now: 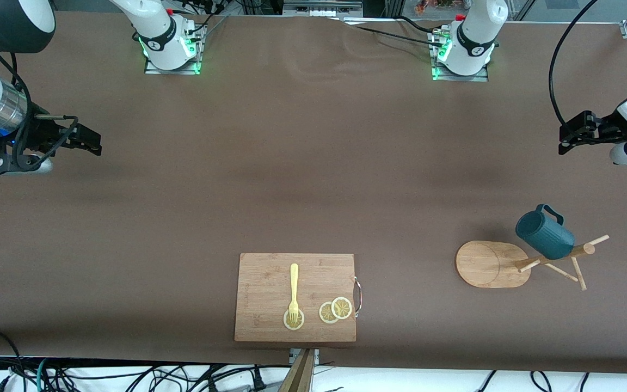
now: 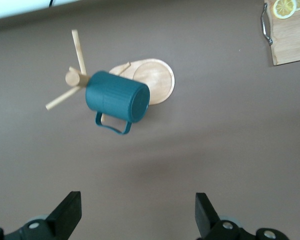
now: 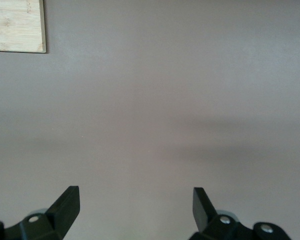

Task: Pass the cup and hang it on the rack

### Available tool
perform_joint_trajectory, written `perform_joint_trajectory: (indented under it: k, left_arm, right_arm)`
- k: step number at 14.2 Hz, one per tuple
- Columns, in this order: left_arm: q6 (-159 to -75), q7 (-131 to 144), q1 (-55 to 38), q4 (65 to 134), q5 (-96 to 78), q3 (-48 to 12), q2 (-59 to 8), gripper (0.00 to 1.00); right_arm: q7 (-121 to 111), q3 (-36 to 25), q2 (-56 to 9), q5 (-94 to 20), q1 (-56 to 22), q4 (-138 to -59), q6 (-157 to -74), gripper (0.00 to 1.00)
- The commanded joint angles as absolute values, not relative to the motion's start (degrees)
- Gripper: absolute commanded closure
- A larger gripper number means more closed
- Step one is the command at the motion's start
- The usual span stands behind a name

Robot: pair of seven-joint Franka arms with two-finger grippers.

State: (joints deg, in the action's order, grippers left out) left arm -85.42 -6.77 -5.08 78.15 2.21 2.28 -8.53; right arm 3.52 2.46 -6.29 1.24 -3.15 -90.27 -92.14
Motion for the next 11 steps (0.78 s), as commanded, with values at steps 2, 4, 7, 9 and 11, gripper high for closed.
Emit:
perform_joint_trajectory:
  k: [2, 4, 7, 9, 11]
  left_arm:
    - [-85.69, -2.47, -6.24, 81.74, 0.36, 2.90, -5.98, 0.00]
    - [-85.69, -0.36, -6.85, 81.74, -0.44, 2.90, -5.98, 0.00]
    - [-85.52, -0.44, -6.51, 81.39, -0.44, 2.90, -6.41, 0.00]
    - [-85.08, -0.53, -6.33, 80.51, -0.44, 2.99, -7.64, 0.00]
    - [-85.08, -0.53, -6.42, 80.51, -0.44, 2.99, -7.91, 0.00]
  right_arm:
    - [2.81, 3.34, -6.42, 1.41, -2.20, -89.47, -91.58, 0.00]
    - [2.81, 3.34, -6.42, 1.41, -2.20, -89.47, -91.58, 0.00]
    - [2.81, 3.34, -6.42, 1.41, -2.20, -89.47, -91.58, 0.00]
    - [2.81, 3.34, -6.42, 1.41, -2.20, -89.47, -91.58, 0.00]
    - [2.81, 3.34, -6.42, 1.41, -2.20, -89.47, -91.58, 0.00]
